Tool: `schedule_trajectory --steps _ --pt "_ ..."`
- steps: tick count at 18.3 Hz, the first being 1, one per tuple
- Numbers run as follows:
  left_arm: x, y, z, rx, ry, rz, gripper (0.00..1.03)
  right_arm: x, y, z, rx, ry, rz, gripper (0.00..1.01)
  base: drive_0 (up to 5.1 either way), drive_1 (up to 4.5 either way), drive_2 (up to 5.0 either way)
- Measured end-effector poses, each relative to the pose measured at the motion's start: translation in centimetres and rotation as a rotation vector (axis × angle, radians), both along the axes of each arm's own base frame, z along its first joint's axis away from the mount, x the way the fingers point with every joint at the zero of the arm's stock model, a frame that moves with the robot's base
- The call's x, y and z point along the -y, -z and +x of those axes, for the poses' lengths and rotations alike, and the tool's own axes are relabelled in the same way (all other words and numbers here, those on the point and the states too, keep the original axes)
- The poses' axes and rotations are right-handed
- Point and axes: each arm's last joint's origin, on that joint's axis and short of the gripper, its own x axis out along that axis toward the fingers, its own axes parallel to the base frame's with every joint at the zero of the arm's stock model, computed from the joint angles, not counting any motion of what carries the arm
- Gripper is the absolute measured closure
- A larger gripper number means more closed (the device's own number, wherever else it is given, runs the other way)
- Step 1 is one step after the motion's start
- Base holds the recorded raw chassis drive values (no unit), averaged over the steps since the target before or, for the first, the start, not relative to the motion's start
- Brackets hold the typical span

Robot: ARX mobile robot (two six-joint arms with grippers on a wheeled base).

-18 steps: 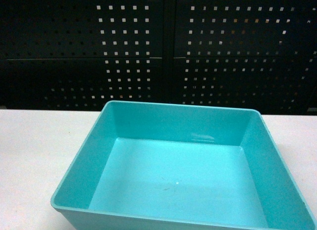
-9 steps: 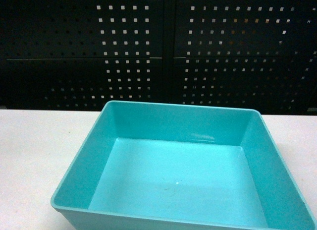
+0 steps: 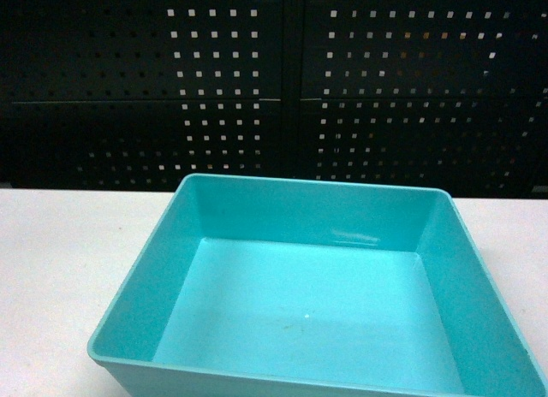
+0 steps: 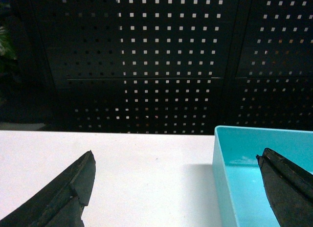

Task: Stack blue boxes stably on right

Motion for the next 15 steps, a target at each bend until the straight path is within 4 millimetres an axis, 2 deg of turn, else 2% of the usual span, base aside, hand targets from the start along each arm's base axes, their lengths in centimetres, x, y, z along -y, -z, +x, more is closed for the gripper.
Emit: schedule_trajectory --steps 3,4,6,7,10,12,15 --pt "0.1 1.1 2.1 -0.101 0.003 0.034 0.05 -0.5 0.8 1.6 -0.09 -0.046 0.019 0.03 0.0 0.0 0.0" --pt "0.2 0.7 2.9 -0.102 -0.004 0.058 0.05 -1.0 0.3 2.3 -0.106 -0.081 0.016 0.03 0.0 0.0 0.0" --pt "0.8 -1.7 4.1 -0.03 0.018 0.109 0.05 -1.8 -1.2 3.8 -0.099 -0.117 -0.001 0.03 0.0 0.0 0.0" --pt "1.1 -2.2 4.7 -0.03 0.041 0.121 0.05 -2.3 -1.5 4.4 -0.112 -0.128 -0.002 0.03 0.0 0.0 0.0" --pt "1.0 -1.5 6.1 -0.16 0.099 0.13 0.05 -3.5 -2.1 6.0 -0.161 -0.168 -0.023 0.03 0.0 0.0 0.0" --pt "0.8 -2.6 7.4 -0.144 0.101 0.119 0.05 -4.0 -3.1 7.4 -0.159 -0.181 -0.041 0.03 0.0 0.0 0.0" --pt "1.6 -2.7 9.7 -0.209 0.141 0.101 0.05 -4.5 -2.8 9.5 -0.22 -0.198 -0.065 0.03 0.0 0.0 0.0"
